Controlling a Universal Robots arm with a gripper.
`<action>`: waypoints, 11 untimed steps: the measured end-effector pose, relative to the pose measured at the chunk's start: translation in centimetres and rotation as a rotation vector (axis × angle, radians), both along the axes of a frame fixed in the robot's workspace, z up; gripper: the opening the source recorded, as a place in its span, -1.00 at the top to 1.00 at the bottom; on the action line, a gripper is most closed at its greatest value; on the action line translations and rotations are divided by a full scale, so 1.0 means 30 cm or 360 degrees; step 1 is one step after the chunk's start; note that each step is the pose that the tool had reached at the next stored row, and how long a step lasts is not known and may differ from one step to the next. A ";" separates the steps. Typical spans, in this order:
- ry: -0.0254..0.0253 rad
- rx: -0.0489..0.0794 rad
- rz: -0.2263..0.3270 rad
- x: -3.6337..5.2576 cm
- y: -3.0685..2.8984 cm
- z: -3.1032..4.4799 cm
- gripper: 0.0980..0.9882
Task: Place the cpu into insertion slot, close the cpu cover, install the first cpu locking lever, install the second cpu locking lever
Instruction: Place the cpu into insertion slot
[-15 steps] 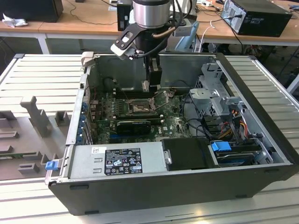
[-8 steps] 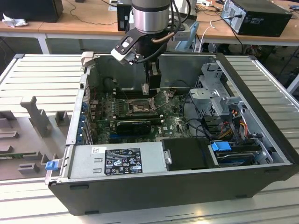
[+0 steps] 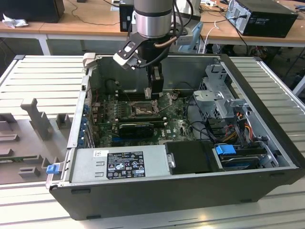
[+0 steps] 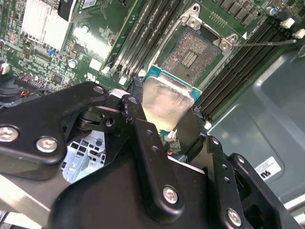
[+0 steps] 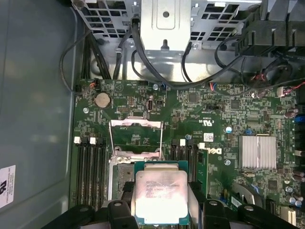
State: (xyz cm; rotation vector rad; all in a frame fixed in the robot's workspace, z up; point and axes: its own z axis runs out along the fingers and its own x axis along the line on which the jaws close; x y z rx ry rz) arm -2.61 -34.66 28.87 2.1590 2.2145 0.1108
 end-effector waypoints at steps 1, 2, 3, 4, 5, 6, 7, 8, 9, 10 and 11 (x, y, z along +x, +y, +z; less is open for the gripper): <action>0.00000 0.0000 0.0000 -0.001 0.000 -0.007 0.04; 0.00000 0.0000 0.0000 -0.002 0.000 -0.015 0.04; 0.00000 0.0000 0.0000 -0.003 0.000 -0.022 0.04; 0.00001 -0.0001 -0.0001 -0.005 0.002 -0.032 0.04; 0.00002 -0.0001 -0.0005 -0.008 0.003 -0.036 0.04; 0.00001 -0.0001 -0.0015 -0.011 0.003 -0.039 0.04; 0.00002 -0.0001 -0.0028 -0.014 0.004 -0.045 0.04; 0.00001 -0.0001 -0.0029 -0.015 0.004 -0.049 0.04; 0.00001 -0.0001 -0.0029 -0.019 0.004 -0.057 0.04; 0.00000 -0.0001 -0.0028 -0.027 0.004 -0.065 0.04; 0.00001 -0.0001 -0.0029 -0.035 0.004 -0.076 0.04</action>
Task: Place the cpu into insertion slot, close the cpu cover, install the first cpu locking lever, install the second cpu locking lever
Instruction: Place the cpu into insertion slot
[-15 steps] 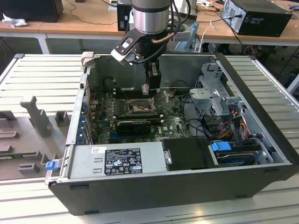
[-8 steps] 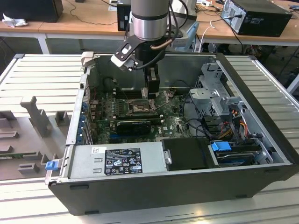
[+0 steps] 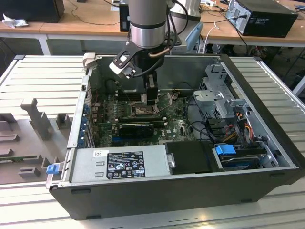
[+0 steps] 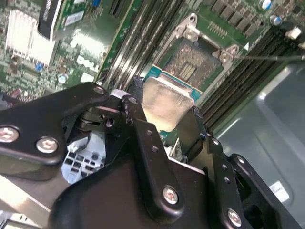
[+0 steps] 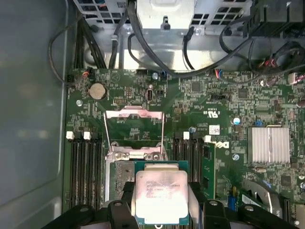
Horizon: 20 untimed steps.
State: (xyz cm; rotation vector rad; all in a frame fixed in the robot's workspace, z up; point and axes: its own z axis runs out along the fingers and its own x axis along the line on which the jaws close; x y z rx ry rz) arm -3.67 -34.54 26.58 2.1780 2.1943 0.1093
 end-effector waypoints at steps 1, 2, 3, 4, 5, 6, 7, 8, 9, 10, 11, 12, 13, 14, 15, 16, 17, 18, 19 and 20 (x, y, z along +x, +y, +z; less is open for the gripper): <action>-0.00001 0.0000 0.0000 -0.002 0.000 -0.006 0.04; -0.00001 0.0000 0.0000 -0.007 0.000 -0.016 0.04; 0.00001 0.0000 0.0000 -0.010 0.000 -0.022 0.04; 0.00000 0.0000 0.0000 -0.012 0.000 -0.028 0.04; 0.00001 0.0000 0.0000 -0.017 0.001 -0.040 0.04; 0.00000 0.0000 0.0000 -0.021 0.003 -0.052 0.04; 0.00000 0.0000 0.0000 -0.022 0.005 -0.058 0.04; 0.00000 0.0000 0.0000 -0.023 0.008 -0.062 0.04; 0.00002 0.0000 0.0000 -0.024 0.015 -0.070 0.04; 0.00001 0.0000 0.0000 -0.026 0.028 -0.078 0.04; 0.00000 0.0000 0.0000 -0.027 0.039 -0.084 0.04; 0.00001 0.0000 0.0000 -0.028 0.045 -0.087 0.04; 0.00002 0.0000 0.0000 -0.029 0.050 -0.091 0.04; 0.00000 0.0000 0.0000 -0.031 0.052 -0.094 0.04; 0.00000 0.0000 -0.0004 -0.033 0.054 -0.098 0.04; 0.00000 0.0000 -0.0007 -0.035 0.055 -0.101 0.04; 0.00000 0.0000 -0.0009 -0.037 0.056 -0.107 0.04; 0.00000 0.0000 -0.0010 -0.038 0.060 -0.114 0.04; 0.00001 0.0000 -0.0010 -0.037 0.062 -0.119 0.04; 0.00000 0.0000 -0.0010 -0.037 0.063 -0.122 0.04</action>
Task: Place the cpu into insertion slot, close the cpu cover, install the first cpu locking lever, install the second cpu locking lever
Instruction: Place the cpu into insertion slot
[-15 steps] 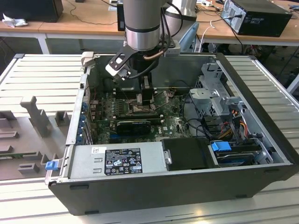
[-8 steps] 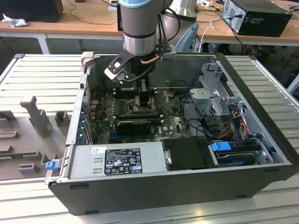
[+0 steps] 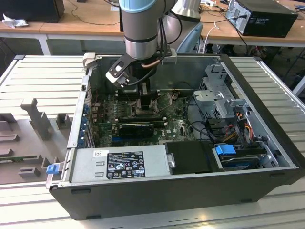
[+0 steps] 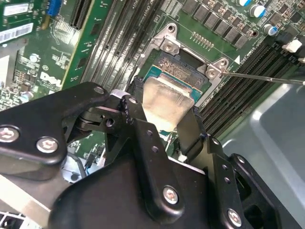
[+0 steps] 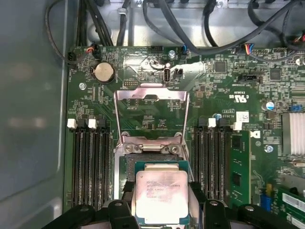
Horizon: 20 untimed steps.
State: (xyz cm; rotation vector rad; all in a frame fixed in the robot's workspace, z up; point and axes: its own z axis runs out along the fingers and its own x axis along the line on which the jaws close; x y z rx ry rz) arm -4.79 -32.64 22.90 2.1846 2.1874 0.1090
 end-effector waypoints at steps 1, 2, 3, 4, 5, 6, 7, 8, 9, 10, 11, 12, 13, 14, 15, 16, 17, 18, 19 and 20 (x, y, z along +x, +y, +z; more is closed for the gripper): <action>0.00001 0.0000 0.0000 0.000 0.002 -0.006 0.04; 0.00002 0.0000 0.0000 0.000 0.005 -0.014 0.04; 0.00001 0.0000 0.0000 0.000 0.005 -0.019 0.04; 0.00001 0.0000 0.0000 0.000 0.006 -0.028 0.04; 0.00001 0.0000 0.0000 0.000 0.007 -0.038 0.04; 0.00000 0.0000 0.0000 0.000 0.007 -0.046 0.04; 0.00002 0.0000 0.0000 -0.001 0.007 -0.052 0.04; 0.00002 0.0000 0.0000 -0.001 0.012 -0.053 0.04; 0.00001 0.0000 -0.0005 -0.001 0.015 -0.055 0.04; 0.00000 0.0000 -0.0009 -0.001 0.015 -0.056 0.04; 0.00000 0.0000 -0.0014 -0.001 0.016 -0.057 0.04; 0.00001 0.0000 -0.0017 -0.001 0.016 -0.061 0.04; 0.00000 0.0000 -0.0017 -0.003 0.016 -0.064 0.04; 0.00004 0.0000 -0.0017 -0.003 0.016 -0.069 0.04; 0.00009 0.0000 -0.0017 -0.003 0.016 -0.071 0.04; 0.00013 0.0000 -0.0017 -0.003 0.016 -0.073 0.04; 0.00021 0.0000 -0.0017 -0.003 0.016 -0.078 0.04; 0.00023 0.0000 -0.0017 -0.004 0.016 -0.081 0.04; 0.00025 0.0000 -0.0017 -0.004 0.016 -0.084 0.04; 0.00029 0.0000 -0.0017 -0.004 0.016 -0.085 0.04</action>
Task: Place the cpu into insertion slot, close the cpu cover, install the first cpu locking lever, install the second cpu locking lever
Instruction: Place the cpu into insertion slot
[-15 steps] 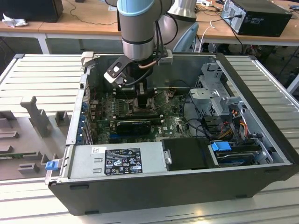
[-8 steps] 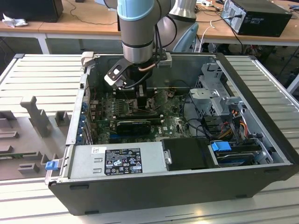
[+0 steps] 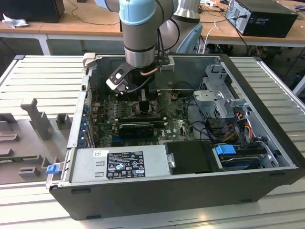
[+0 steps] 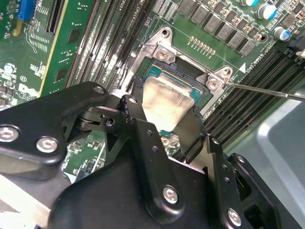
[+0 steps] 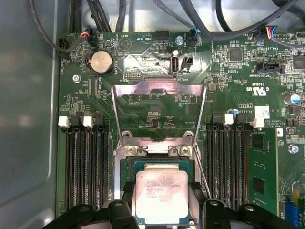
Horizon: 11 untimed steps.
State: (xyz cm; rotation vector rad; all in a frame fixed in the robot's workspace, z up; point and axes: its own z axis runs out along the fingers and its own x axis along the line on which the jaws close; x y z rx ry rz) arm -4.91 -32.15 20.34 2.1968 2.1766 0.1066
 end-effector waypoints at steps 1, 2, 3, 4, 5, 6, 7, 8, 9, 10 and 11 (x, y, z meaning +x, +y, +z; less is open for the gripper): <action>0.00005 0.0000 0.0000 0.000 0.000 -0.002 0.04; 0.00009 0.0000 0.0000 0.000 0.000 -0.002 0.04; 0.00011 -0.0001 0.0000 0.000 0.000 -0.002 0.04; 0.00009 0.0000 0.0000 0.000 0.001 -0.002 0.04; 0.00008 0.0000 0.0000 0.000 0.001 -0.003 0.04; 0.00008 0.0000 0.0000 0.000 0.001 -0.003 0.04; 0.00008 0.0000 0.0000 0.000 0.001 -0.003 0.04; 0.00008 0.0000 0.0000 0.000 0.001 -0.003 0.04; 0.00008 0.0000 0.0000 0.000 0.001 -0.003 0.04; 0.00008 0.0000 0.0000 -0.001 0.001 -0.003 0.04; 0.00008 0.0000 0.0000 -0.001 0.001 -0.003 0.04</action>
